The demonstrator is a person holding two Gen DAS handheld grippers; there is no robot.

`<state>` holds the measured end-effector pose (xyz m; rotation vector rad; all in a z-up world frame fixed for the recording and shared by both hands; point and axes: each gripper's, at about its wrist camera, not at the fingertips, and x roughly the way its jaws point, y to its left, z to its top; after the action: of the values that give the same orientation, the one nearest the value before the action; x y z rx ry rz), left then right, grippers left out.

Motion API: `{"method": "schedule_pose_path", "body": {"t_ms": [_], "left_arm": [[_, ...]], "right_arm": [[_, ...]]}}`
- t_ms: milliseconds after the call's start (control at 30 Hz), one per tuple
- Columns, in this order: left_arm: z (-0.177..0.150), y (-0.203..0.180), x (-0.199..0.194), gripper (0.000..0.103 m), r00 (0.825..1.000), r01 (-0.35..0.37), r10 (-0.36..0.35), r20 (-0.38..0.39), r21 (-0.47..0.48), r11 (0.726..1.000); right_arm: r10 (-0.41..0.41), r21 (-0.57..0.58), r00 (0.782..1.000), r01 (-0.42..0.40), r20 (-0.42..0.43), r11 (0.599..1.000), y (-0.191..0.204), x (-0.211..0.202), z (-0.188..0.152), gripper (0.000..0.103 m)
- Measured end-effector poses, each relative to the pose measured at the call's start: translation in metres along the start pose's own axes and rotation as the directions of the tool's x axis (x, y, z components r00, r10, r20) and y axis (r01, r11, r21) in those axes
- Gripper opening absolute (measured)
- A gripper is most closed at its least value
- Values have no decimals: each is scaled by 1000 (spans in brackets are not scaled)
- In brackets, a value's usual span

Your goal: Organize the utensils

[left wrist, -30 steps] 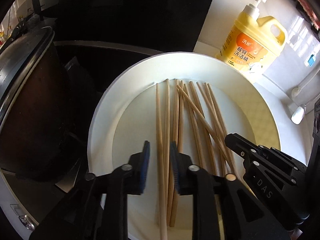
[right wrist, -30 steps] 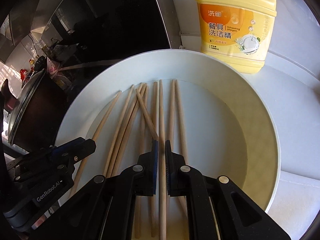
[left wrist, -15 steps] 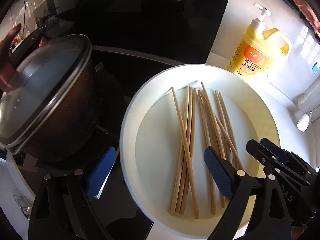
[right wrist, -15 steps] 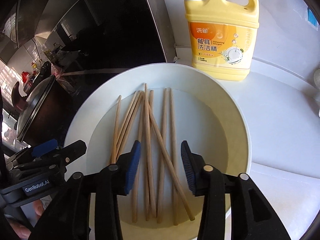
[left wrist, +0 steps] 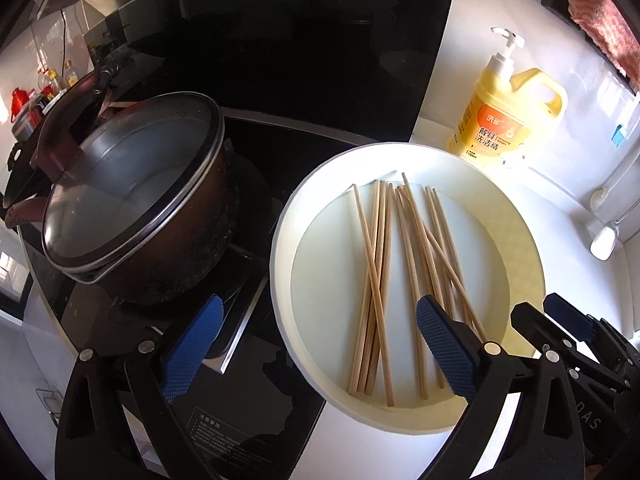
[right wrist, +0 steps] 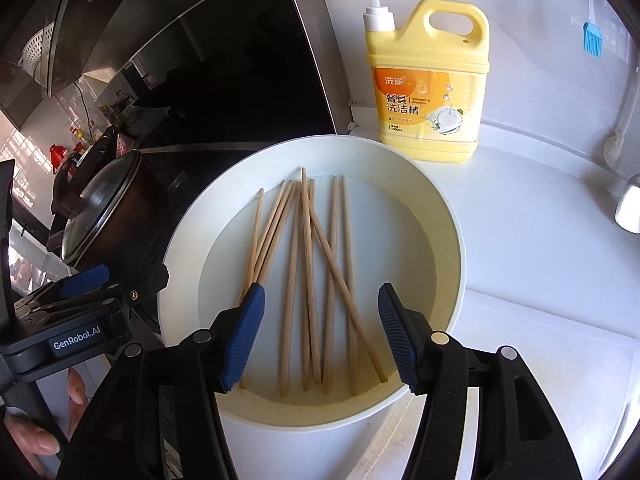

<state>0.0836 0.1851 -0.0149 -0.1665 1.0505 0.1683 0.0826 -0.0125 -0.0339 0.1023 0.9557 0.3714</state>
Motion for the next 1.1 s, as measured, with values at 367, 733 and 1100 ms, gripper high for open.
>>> {"method": "schedule_pose_path", "body": {"t_ms": [367,733,1100], "left_arm": [[-8,-3,-18,96,1000,8,-8,-4,-10,1000],[-12,0,-27,97,999,-37,37,-8,-28,999],[-12,4,-28,97,998,-56,55,-18,-33,998]], "right_arm": [[-3,-21,1000,3,9,1000,7,-18,-5,59],[-10,-20,1000,10,10,1000,10,-26,-8,62],[-15,-21,1000,15,4,1000,13,-28,-10,62]]}}
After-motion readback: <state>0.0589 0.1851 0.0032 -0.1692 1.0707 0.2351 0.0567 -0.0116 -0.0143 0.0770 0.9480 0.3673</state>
